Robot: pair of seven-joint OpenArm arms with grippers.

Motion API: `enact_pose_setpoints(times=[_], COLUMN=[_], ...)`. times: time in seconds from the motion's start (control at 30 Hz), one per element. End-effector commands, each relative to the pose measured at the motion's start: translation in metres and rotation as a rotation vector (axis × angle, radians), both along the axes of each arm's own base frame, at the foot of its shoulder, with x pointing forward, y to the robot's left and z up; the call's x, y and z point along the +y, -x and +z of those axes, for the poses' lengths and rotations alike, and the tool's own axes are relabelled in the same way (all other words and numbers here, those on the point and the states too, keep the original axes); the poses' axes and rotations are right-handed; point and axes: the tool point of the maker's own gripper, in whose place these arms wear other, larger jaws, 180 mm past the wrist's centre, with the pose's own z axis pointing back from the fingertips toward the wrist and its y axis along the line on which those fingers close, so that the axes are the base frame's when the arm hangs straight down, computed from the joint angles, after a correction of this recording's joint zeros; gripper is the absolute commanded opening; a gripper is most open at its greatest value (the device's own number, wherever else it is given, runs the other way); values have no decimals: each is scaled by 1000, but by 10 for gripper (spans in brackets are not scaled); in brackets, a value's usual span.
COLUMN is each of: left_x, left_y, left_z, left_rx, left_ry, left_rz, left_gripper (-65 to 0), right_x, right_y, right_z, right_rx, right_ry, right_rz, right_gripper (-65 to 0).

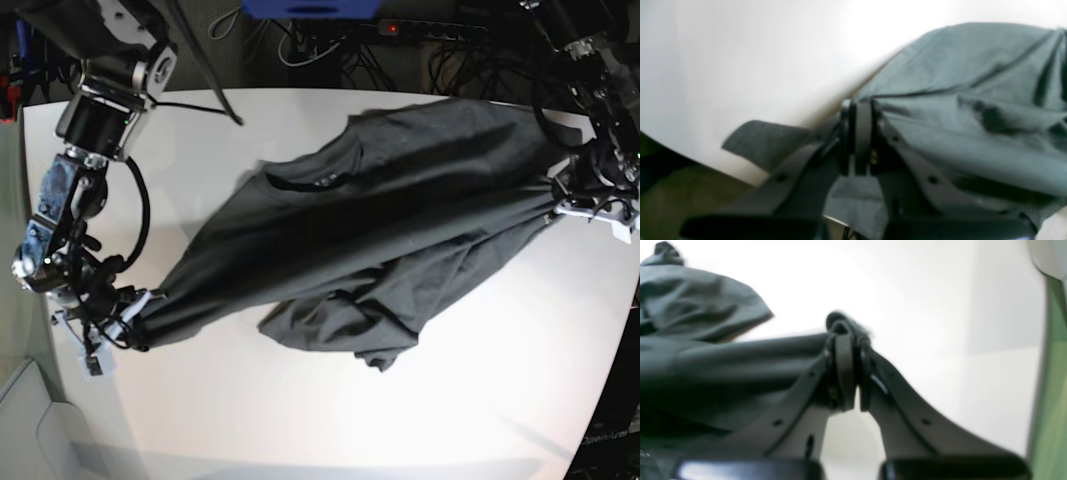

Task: Layout the t-shirt on the table in an organized manner, then fold the t-shirt properly
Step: 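Stretch the shirt between both grippers, pulling them apart, then release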

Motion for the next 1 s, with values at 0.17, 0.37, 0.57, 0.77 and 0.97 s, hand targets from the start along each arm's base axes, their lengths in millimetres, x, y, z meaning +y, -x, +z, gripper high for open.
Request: enact_pose_setpoints(times=[0.17,0.37,0.57,0.77,0.97], left_x=[-5,-5,-4,-5,-6], left_y=[-5,-3,-4,5,6], left_z=[27,26,29,21,20], left_rx=[-89,-85,-91,-61,-58], left_ry=[-17,-13,-22,-20,-18], left_rz=[-33,-35,-39,-46,-49], left_gripper=[-647,-646,-645,-644,-610], right_x=[-21,-22,-35,-65,-67], right_y=[-22,-32,-41,-40,-27], right_z=[47,65,56,34,20], right_rx=[-116,-153,-91,-7,26], right_ry=[42,47,45,58,76], right_rz=[-18,-18,-35,-68,-69], right_gripper=[-650,-650,-650,-650,-650])
